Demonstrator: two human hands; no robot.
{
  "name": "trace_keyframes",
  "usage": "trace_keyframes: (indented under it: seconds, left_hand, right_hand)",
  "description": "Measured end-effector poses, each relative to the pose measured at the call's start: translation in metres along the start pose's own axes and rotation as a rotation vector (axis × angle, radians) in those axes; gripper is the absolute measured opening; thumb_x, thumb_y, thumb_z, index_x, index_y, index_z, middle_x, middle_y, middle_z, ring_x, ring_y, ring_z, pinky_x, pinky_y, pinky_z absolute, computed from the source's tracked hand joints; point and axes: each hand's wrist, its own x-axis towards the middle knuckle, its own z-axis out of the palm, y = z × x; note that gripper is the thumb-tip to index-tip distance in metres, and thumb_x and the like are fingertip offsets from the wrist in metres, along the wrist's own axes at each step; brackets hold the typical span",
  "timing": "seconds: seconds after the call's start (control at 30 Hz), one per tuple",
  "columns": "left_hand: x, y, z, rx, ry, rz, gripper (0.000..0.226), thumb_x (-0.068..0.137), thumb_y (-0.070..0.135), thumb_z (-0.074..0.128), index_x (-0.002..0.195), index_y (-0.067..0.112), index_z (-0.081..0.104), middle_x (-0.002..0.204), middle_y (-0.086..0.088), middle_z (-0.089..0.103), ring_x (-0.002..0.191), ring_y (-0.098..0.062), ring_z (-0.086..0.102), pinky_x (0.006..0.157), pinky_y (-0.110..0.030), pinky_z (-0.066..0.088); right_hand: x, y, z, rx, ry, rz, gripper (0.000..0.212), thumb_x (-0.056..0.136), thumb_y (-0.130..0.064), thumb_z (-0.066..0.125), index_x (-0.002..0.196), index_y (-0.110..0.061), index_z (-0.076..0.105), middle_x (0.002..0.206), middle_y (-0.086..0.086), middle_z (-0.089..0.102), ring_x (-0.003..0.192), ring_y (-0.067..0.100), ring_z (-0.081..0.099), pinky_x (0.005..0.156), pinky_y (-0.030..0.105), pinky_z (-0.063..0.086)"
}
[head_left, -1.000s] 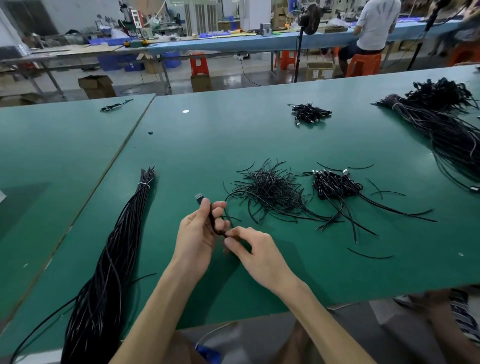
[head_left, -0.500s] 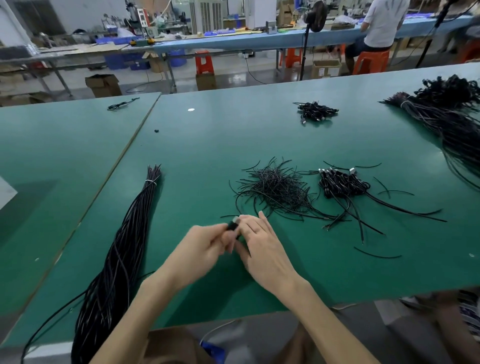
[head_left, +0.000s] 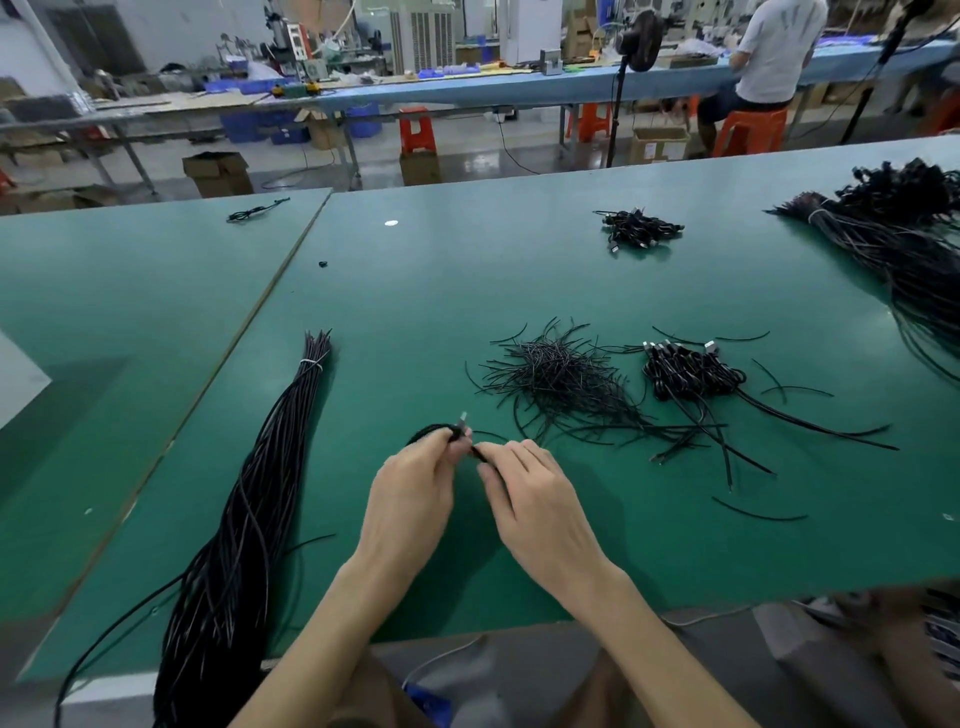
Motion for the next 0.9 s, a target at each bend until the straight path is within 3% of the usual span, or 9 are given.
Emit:
trace_keyframes:
  seconds: [0.07,0.23,0.3,0.37,0.43,0.5,0.67,0.77,0.9]
  left_hand:
    - [0.004,0.007,0.003,-0.295,0.035,-0.198,0.032,0.106,0.035,0.049,0.111,0.016,0.073,0.107,0.015,0.077,0.105,0.002,0.07,0.094,-0.024,0.054]
    - [0.023,0.02,0.001,-1.195,0.048,-0.581,0.045,0.111,0.028,0.038,0.119,-0.008,0.063,0.114,-0.016,0.076,0.11,-0.026,0.073,0.089,-0.03,0.059]
    - [0.027,0.023,-0.006,-1.367,0.042,-0.624,0.043,0.109,0.03,0.043,0.114,-0.009,0.062,0.097,-0.01,0.076,0.086,-0.018,0.074,0.076,-0.026,0.059]
    - [0.03,0.021,-0.014,-1.4,0.014,-0.619,0.036,0.106,0.034,0.05,0.1,0.001,0.062,0.069,0.005,0.06,0.054,-0.007,0.051,0.059,-0.021,0.05]
    - [0.031,0.016,-0.024,-1.333,-0.073,-0.577,0.035,0.104,0.038,0.052,0.086,0.009,0.06,0.056,0.009,0.041,0.045,-0.007,0.029,0.05,-0.019,0.038]
    - [0.03,0.009,-0.034,-1.124,-0.207,-0.454,0.04,0.104,0.038,0.053,0.075,0.011,0.061,0.051,0.009,0.033,0.045,-0.008,0.023,0.048,-0.021,0.027]
    - [0.014,-0.003,-0.038,-0.16,-0.476,-0.003,0.037,0.105,0.025,0.051,0.069,0.022,0.057,0.056,0.013,0.05,0.052,-0.008,0.042,0.054,-0.026,0.036]
    - [0.01,-0.013,-0.031,0.421,-0.429,0.055,0.03,0.106,0.026,0.049,0.079,0.016,0.047,0.067,0.006,0.055,0.061,-0.026,0.049,0.059,-0.039,0.04]
    - [0.003,-0.024,-0.024,0.474,-0.313,-0.028,0.027,0.106,0.021,0.051,0.081,0.016,0.044,0.079,0.003,0.061,0.072,-0.027,0.054,0.059,-0.036,0.037]
  right_hand:
    - [-0.001,-0.002,-0.003,0.076,-0.049,0.033,0.025,0.107,-0.015,0.051,0.125,-0.006,0.065,0.106,0.004,0.073,0.096,0.02,0.065,0.091,0.033,0.051]
    - [-0.002,-0.002,-0.001,0.202,-0.207,0.097,0.021,0.109,-0.021,0.046,0.111,-0.009,0.064,0.088,0.006,0.069,0.076,0.024,0.06,0.073,0.038,0.05]
    - [0.0,0.001,-0.002,0.284,-0.2,0.17,0.021,0.109,-0.025,0.047,0.098,-0.014,0.06,0.077,-0.001,0.062,0.072,0.021,0.055,0.072,0.039,0.049]
    - [0.001,0.004,-0.003,0.278,-0.168,0.219,0.026,0.107,-0.034,0.05,0.086,-0.02,0.056,0.074,-0.012,0.055,0.074,0.015,0.053,0.074,0.033,0.046]
    - [0.001,0.006,-0.001,0.232,-0.166,0.249,0.033,0.104,-0.045,0.052,0.081,-0.022,0.055,0.073,-0.016,0.051,0.075,0.014,0.051,0.073,0.029,0.043]
    - [0.001,0.007,0.001,0.225,-0.19,0.269,0.037,0.1,-0.051,0.054,0.081,-0.02,0.058,0.074,-0.014,0.053,0.076,0.015,0.051,0.071,0.027,0.042]
    - [0.001,0.007,0.003,0.058,-0.175,0.167,0.029,0.098,-0.042,0.064,0.089,-0.015,0.066,0.084,-0.005,0.061,0.082,0.014,0.049,0.08,0.028,0.042]
    - [0.002,0.008,0.002,-0.04,-0.067,0.181,0.023,0.098,-0.038,0.065,0.089,-0.017,0.065,0.086,-0.007,0.061,0.087,0.015,0.048,0.088,0.03,0.042]
    - [0.002,0.008,0.001,0.096,-0.087,0.222,0.021,0.103,-0.034,0.06,0.088,-0.02,0.06,0.085,-0.011,0.056,0.086,0.01,0.048,0.089,0.026,0.041]
